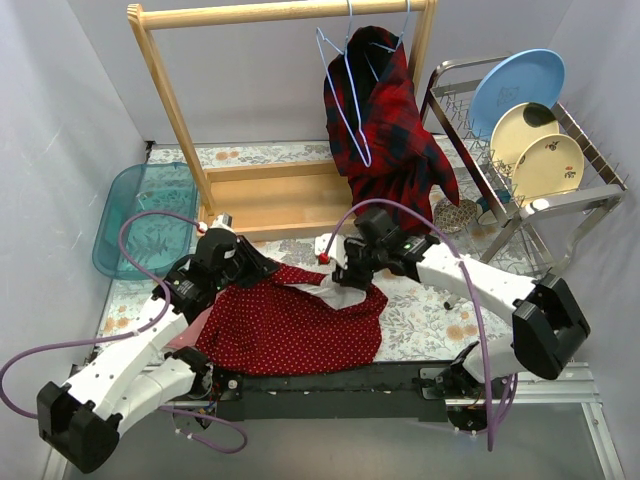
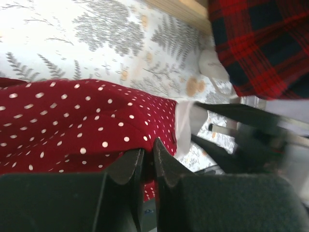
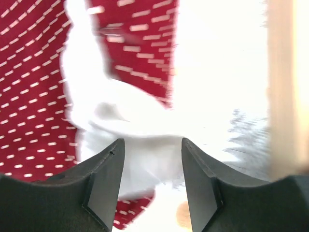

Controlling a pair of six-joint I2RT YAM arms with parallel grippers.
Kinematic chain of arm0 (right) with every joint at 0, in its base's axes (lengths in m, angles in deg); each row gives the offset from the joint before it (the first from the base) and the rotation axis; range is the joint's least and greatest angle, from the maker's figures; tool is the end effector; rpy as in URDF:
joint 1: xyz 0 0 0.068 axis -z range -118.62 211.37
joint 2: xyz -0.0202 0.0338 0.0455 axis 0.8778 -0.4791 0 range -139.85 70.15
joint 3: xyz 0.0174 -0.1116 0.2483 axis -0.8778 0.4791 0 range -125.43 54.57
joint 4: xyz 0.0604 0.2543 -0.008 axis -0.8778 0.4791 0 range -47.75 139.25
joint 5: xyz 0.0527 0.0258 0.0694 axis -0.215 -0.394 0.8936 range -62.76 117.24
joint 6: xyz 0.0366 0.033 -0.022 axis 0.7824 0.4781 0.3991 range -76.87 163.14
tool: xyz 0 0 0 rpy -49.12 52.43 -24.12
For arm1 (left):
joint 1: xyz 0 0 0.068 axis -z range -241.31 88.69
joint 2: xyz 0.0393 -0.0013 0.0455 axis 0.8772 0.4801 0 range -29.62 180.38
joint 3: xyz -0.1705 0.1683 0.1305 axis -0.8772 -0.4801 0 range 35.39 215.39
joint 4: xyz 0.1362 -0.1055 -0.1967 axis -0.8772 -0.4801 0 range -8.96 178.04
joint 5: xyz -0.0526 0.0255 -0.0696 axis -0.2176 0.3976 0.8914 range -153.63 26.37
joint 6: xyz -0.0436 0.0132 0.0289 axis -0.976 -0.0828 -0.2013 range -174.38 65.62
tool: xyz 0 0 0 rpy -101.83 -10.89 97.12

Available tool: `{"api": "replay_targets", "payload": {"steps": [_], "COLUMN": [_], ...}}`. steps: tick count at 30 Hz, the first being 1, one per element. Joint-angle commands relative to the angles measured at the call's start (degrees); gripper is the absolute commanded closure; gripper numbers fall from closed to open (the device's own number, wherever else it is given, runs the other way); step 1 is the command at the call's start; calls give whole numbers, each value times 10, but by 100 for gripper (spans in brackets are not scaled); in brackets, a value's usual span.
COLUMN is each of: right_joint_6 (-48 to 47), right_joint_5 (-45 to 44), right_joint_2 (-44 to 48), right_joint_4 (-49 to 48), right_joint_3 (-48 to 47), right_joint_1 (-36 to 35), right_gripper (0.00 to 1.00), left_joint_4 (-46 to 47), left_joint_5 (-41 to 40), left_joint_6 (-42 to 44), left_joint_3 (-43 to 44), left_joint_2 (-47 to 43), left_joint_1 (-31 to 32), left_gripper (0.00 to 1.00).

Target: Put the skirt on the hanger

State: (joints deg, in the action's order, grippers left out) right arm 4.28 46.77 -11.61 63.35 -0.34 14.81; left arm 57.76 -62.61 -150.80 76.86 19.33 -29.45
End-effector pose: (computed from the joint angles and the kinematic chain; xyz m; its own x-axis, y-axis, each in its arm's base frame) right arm 0.1975 0.2260 0.2378 0.1283 -0.7244 -0.6773 -0.9731 0.0398 -0.2269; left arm 0.1560 -0.0976 0.2731 -0.4781 -0.8727 0.0991 -0.5771 0.2272 -0.7844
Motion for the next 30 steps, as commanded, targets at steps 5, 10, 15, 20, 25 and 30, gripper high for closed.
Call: {"api": "replay_targets", "payload": {"steps": [5, 10, 15, 20, 25, 30], "right_joint_6": [8, 2, 21, 54, 53, 53], "right_joint_5": [55, 130, 76, 53, 60, 140], "right_joint_2": [18, 77, 24, -17, -61, -85], "right_joint_4": [3, 11, 1, -39, -27, -5], "right_joint_3": [1, 1, 2, 0, -19, -34], "right_joint_1": [49, 51, 53, 56, 56, 53], "right_gripper": [42, 53, 50, 45, 53, 84], "left_joint_4": [51, 30, 4, -34, -40, 0], "left_joint_5": [99, 114, 136, 123, 123, 133], "left_joint_6": [45, 87, 160, 195, 200, 188], "left_joint_3": [-11, 15, 39, 38, 12, -1], "left_joint_2": [35, 42, 27, 10, 10, 52], "left_joint_1": [-78, -79, -79, -79, -75, -58], "left_gripper": [69, 38, 23, 17, 9, 12]}}
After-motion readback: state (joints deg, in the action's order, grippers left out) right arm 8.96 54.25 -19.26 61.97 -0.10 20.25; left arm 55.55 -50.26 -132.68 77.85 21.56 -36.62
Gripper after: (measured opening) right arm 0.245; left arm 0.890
